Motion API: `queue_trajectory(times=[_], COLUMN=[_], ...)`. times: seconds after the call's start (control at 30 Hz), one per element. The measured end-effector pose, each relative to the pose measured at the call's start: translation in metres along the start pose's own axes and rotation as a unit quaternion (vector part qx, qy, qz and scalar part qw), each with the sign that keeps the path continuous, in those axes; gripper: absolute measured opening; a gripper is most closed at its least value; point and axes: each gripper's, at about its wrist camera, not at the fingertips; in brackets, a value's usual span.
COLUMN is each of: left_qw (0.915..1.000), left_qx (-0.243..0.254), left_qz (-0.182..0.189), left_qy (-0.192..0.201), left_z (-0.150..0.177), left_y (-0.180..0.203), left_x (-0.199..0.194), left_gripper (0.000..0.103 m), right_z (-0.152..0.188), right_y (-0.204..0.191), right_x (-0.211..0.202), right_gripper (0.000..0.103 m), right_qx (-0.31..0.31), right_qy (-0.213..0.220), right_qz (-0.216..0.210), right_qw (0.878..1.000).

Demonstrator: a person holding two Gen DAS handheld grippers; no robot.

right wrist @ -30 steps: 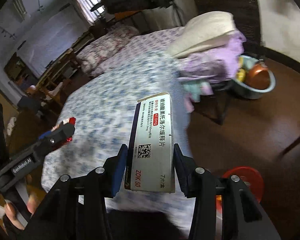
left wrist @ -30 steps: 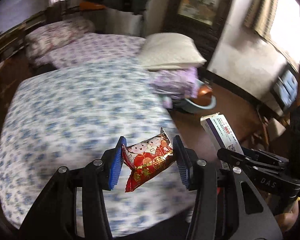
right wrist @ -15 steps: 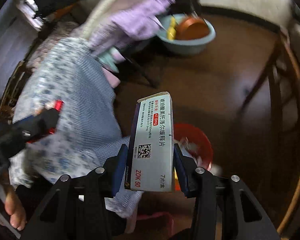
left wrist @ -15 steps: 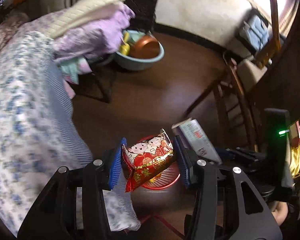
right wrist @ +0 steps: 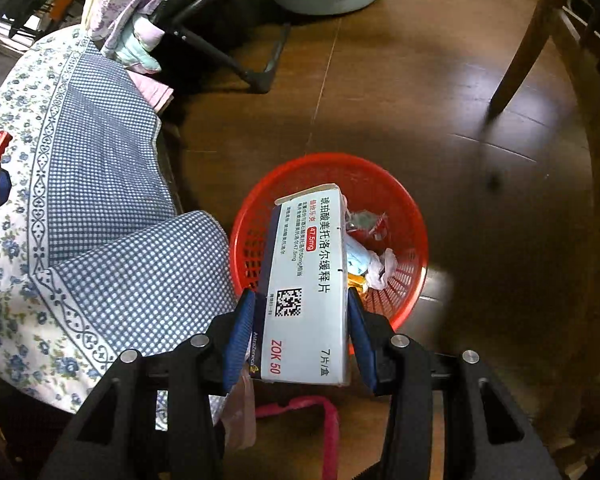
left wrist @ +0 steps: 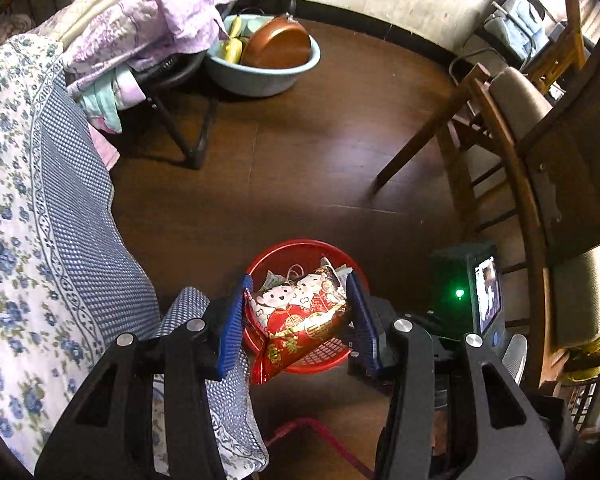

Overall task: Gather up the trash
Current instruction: 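Open the right tool to drop the box while the left drops the packet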

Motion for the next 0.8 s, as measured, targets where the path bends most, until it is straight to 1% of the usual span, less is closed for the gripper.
queue_trajectory(times=[0.07, 0.1, 0.13, 0.17, 0.2, 0.33, 0.4, 0.53, 0.6, 0.7, 0.8], left_qw=[1.0, 1.0, 0.9999, 0.9999, 0.9999, 0.9997, 0.9997, 0.9994, 0.9989, 0.9975, 0.9953], left_qx=[0.002, 0.004, 0.006, 0.008, 0.009, 0.013, 0.016, 0.024, 0.028, 0.025, 0.027], left_qz=[-0.001, -0.001, -0.002, -0.003, -0.003, -0.003, -0.003, -0.004, -0.004, 0.0, -0.01], left_qy=[-0.004, -0.007, -0.009, -0.012, -0.013, -0.018, -0.019, -0.026, -0.038, -0.066, -0.093], left_z=[0.0, 0.0, 0.0, 0.001, 0.001, 0.001, 0.002, 0.003, 0.004, 0.005, 0.004], left_y=[0.003, 0.005, 0.007, 0.008, 0.01, 0.013, 0.015, 0.022, 0.025, 0.03, 0.036], left_x=[0.005, 0.007, 0.01, 0.012, 0.013, 0.017, 0.018, 0.023, 0.03, 0.052, 0.082], left_gripper=[0.048, 0.048, 0.048, 0.048, 0.048, 0.048, 0.048, 0.048, 0.048, 0.048, 0.048], right_z=[-0.002, -0.003, -0.004, -0.004, -0.003, 0.002, 0.007, 0.024, 0.031, 0.04, 0.044], right_y=[0.004, 0.007, 0.008, 0.01, 0.012, 0.023, 0.028, 0.04, 0.044, 0.048, 0.052], right_x=[0.003, 0.005, 0.006, 0.007, 0.007, 0.006, 0.006, 0.002, -0.001, -0.003, -0.001], right_gripper=[0.048, 0.053, 0.06, 0.072, 0.074, 0.075, 0.078, 0.079, 0.079, 0.079, 0.079], right_qx=[0.003, 0.007, 0.008, 0.01, 0.012, 0.016, 0.016, 0.017, 0.021, 0.022, 0.028], right_qy=[0.004, 0.007, 0.008, 0.009, 0.01, -0.01, -0.022, -0.037, -0.041, -0.044, -0.051], right_qz=[0.004, 0.009, 0.012, 0.017, 0.022, 0.033, 0.039, 0.05, 0.052, 0.055, 0.056], right_qw=[1.0, 1.0, 1.0, 1.0, 1.0, 0.999, 0.999, 0.998, 0.998, 0.997, 0.997])
Point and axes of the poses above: each gripper's, at about its wrist camera, not at the fingertips, and x roughly the way its jaws point, y to its right, z to its underside, and after that the axes turned 3 degrees about -z, right-handed
